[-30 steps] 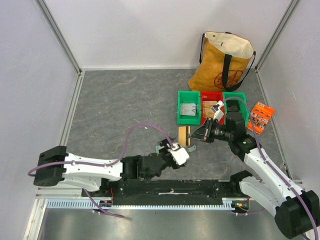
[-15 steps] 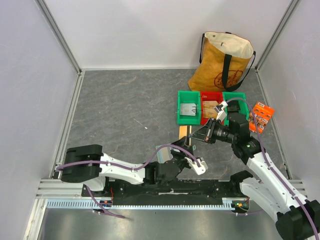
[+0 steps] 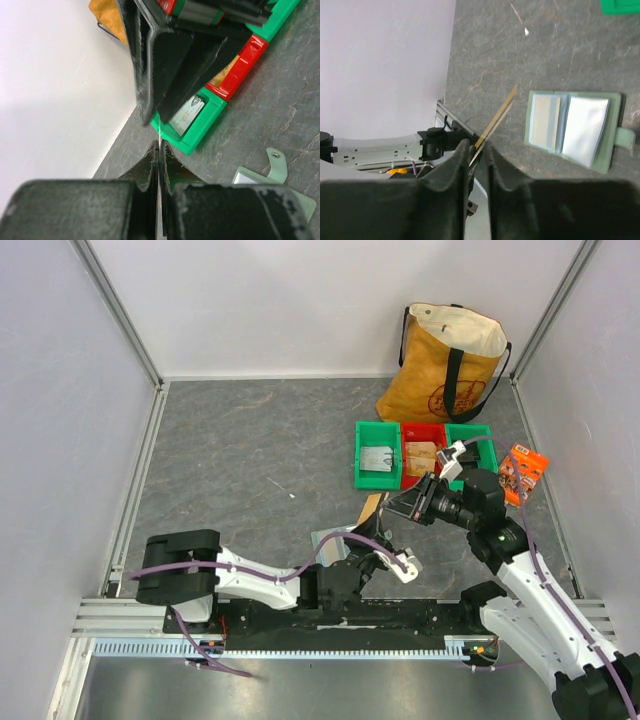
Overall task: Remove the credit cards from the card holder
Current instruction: Place the credit card in the storage box.
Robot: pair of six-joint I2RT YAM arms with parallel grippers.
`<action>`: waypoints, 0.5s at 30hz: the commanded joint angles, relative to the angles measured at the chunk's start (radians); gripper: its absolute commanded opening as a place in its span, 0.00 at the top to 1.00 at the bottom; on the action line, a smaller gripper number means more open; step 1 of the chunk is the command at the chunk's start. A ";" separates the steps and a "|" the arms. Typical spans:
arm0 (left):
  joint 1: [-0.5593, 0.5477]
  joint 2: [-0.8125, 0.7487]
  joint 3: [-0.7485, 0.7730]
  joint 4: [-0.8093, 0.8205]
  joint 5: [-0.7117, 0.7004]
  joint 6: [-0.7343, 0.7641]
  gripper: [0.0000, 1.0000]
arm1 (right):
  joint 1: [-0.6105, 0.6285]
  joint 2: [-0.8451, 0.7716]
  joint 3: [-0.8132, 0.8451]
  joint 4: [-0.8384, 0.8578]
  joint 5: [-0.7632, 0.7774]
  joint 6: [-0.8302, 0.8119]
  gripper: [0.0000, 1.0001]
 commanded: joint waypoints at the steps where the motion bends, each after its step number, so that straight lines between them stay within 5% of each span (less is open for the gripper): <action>1: 0.009 -0.049 0.019 0.043 -0.067 -0.076 0.98 | -0.001 -0.050 0.027 0.150 0.082 0.014 0.66; 4: 0.041 -0.127 0.010 -0.151 -0.036 -0.346 0.98 | -0.001 -0.058 0.020 0.247 0.090 0.005 0.45; 10: 0.182 -0.360 -0.075 -0.438 0.186 -0.884 0.98 | -0.001 -0.065 -0.035 0.399 0.100 0.020 0.21; 15: 0.377 -0.554 -0.223 -0.479 0.430 -1.226 0.98 | -0.001 -0.088 -0.086 0.512 0.130 0.015 0.02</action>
